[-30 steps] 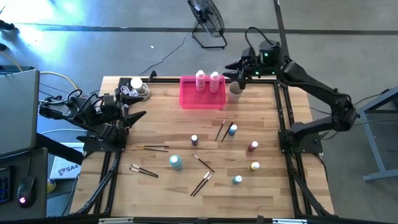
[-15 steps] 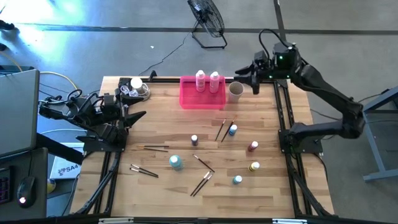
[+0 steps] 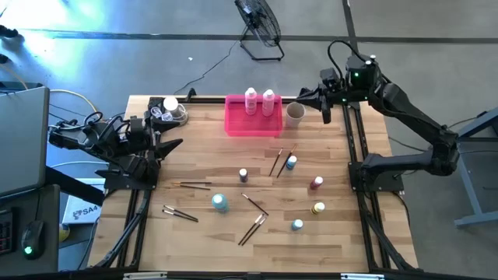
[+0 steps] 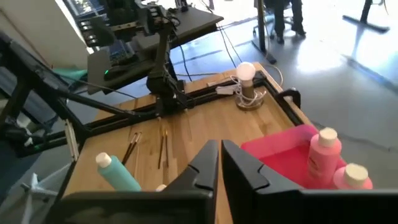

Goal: Pick & Place Paint Supplies
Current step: Put the big blue paint bottle into the pink bin

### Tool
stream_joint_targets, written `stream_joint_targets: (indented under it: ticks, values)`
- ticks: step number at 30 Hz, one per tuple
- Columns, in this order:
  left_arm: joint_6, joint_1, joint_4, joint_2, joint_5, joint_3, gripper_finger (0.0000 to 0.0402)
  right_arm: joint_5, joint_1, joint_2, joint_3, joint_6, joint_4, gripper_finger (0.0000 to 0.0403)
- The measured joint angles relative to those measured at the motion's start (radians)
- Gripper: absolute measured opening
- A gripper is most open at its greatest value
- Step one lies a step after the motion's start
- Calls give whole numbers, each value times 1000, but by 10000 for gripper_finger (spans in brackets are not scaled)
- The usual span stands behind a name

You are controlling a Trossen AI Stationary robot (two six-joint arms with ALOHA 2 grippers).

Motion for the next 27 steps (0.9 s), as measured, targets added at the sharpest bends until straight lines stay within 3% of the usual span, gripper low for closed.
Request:
stream_joint_targets:
  ticks: [6,12,20,27]
  values:
    - [0,0,0,0,0,0,294,127,93,-82,-22,-19,0,4]
    - [0,0,-3,0,0,0,294,297,202,-198,-135,10,38,4]
    - [0,0,-3,0,13,0,294,377,286,-342,-373,130,261,4]
    - [0,0,-3,0,109,0,294,444,320,-400,-554,230,443,4]
